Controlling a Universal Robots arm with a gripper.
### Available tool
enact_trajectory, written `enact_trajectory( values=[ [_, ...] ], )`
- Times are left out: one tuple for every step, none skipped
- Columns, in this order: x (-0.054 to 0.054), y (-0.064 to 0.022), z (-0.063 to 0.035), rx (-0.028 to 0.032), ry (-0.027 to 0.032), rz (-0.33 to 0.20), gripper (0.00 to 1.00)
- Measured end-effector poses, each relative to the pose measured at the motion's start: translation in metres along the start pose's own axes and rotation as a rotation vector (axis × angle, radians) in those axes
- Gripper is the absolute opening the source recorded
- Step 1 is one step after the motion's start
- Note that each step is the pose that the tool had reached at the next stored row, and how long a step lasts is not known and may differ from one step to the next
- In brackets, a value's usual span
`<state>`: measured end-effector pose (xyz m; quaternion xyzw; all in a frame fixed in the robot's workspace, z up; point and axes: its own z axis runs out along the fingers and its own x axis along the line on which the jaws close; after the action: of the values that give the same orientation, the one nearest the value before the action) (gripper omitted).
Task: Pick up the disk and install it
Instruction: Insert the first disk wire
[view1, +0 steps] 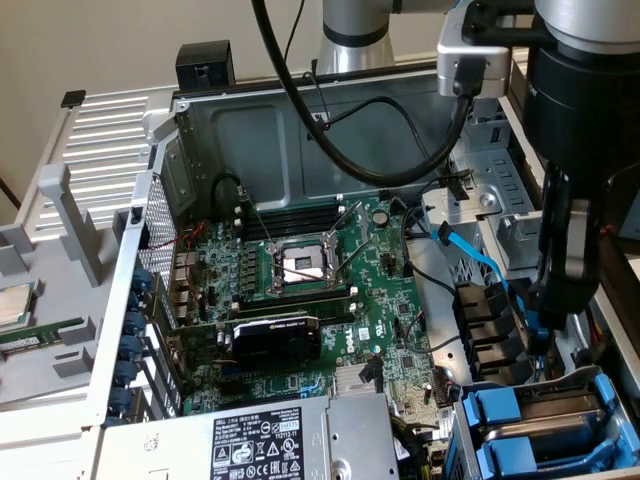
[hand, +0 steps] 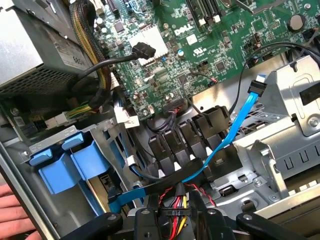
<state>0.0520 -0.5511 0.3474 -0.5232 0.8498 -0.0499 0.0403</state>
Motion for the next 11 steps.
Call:
enact_trajectory(
  values=[
    [-0.0006,0.0007,0.0000,0.0001,0.0001,0.000,0.35],
    [-0.0014,0.0014,0.0000,0.0002,0.0001,0.000,0.35],
    [-0.0019,0.0019,-0.0001,0.0002,0.0002,0.000,0.35],
    [-0.0021,0.0028,-0.0003,0.0002,0.0004,0.000,0.35],
    [-0.0021,0.0040,-0.0004,0.0002,0.0006,0.000,0.35],
    [-0.0017,0.0055,-0.0007,0.0003,0.0009,0.000,0.35],
    [-0.0011,0.0072,-0.0009,0.0003,0.0010,0.000,0.35],
    [-0.0007,0.0079,-0.0010,0.0002,0.0011,0.000,0.35],
    [-0.0004,0.0084,-0.0011,-0.0001,0.0014,0.001,0.35],
    [-0.0004,0.0086,-0.0015,-0.0002,0.0020,0.002,0.35],
    [-0.0004,0.0086,-0.0020,-0.0002,0.0029,0.003,0.35]
  ],
)
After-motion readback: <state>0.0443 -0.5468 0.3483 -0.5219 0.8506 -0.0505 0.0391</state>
